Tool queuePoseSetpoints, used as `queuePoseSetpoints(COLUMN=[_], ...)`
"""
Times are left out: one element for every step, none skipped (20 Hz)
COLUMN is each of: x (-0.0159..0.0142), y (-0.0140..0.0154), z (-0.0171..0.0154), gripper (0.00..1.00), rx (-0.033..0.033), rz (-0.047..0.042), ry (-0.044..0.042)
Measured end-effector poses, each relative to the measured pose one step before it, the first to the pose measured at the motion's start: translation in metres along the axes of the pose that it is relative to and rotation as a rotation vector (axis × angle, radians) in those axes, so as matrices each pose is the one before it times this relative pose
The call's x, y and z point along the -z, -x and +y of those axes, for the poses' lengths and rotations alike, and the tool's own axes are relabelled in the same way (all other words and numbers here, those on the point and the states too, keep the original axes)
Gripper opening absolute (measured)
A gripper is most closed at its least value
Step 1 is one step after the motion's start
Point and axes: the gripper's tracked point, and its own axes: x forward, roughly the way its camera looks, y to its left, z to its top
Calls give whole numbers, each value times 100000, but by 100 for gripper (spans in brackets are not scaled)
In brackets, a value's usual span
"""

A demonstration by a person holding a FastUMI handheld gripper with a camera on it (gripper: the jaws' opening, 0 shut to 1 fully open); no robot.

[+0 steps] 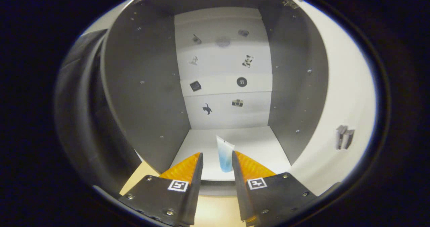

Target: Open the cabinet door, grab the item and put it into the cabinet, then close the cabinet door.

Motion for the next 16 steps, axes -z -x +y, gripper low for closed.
queuePoseSetpoints(x=[-477, -428, -436, -458, -485, -364, -315, -315, -152, -35, -85, 20, -50, 109, -152, 70], y=[1583, 1605, 1668, 1663, 1710, 1583, 1601, 1757, 1105, 1505, 1482, 1297, 1323, 1034, 1270, 1081], z=[81, -23, -107, -203, -338, -258, -585, -410, -466, -822, -658, -589, -835, -755, -1147, -1210], gripper=[50, 50, 51, 52, 52, 60, 68, 73, 78, 83, 88, 93, 93, 94, 95, 95], rx=[257, 742, 1070, 1251, 1290, 1556, 1484, 1918, 1469, 2459, 1977, 1986, 2424, 2638, 3254, 3387], rz=[-2360, -2458, -2034, -2665, -2453, -2381, -1945, -1988, -925, -804, -262, -261, -576, -358, -977, -590], ry=[62, 500, 966, 809, 590, 58, -127, -883, -139, 550, 562, 109, -171, 61, 273, 379])
